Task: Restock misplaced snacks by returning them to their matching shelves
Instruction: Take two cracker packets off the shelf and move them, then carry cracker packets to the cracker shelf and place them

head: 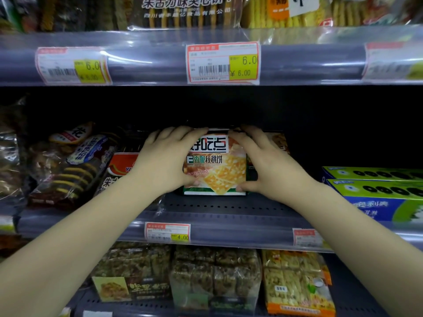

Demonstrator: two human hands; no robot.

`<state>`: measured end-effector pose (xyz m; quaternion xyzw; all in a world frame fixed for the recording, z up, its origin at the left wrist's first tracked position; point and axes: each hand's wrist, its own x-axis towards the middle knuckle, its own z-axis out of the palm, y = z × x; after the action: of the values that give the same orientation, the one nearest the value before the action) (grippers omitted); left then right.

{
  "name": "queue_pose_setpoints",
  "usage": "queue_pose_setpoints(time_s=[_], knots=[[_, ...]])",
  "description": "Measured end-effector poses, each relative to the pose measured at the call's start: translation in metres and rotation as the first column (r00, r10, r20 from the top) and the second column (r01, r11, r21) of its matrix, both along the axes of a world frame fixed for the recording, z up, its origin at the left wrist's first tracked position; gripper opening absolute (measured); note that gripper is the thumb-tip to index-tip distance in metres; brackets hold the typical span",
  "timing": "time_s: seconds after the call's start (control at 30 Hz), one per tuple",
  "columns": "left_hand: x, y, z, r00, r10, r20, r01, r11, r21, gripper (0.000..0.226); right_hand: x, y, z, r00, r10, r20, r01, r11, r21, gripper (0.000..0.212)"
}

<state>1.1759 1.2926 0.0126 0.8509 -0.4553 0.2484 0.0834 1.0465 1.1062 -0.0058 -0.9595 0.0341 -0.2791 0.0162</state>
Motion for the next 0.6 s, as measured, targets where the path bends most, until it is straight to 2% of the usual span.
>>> queue_pose_setpoints(time_s=[0.17, 0.27, 0.33, 0.47, 0.6], knots=[[-0.005, -0.004, 0.003, 1.0, 0.008, -0.017, -0.007, 0.998, 0.057, 0.119, -0.002, 0.005, 0.002, 1.0, -0.023, -0.008, 0.023, 1.0, 0.013, 0.112], [-0.011, 0.003, 0.0, 0.996, -0.068, -0.05, 0.066, 0.997, -0.041, 0.115, -0.015, 0.008, -0.002, 0.999, -0.004, 0.033, 0.003, 0.999, 0.055, 0.106], [-0.018, 0.005, -0.001, 0.984, -0.148, -0.101, 0.136, 0.984, -0.117, 0.105, -0.023, 0.011, -0.005, 0.995, 0.011, 0.096, -0.02, 0.995, 0.096, 0.094], [-0.035, 0.003, -0.009, 0.933, -0.342, -0.116, 0.285, 0.895, -0.342, 0.075, -0.042, 0.022, -0.009, 0.983, -0.021, 0.183, -0.034, 0.954, 0.296, 0.068], [-0.054, -0.002, -0.017, 0.876, -0.466, -0.127, 0.379, 0.826, -0.419, 0.061, -0.064, 0.034, -0.015, 0.964, -0.061, 0.261, -0.067, 0.888, 0.455, 0.048]])
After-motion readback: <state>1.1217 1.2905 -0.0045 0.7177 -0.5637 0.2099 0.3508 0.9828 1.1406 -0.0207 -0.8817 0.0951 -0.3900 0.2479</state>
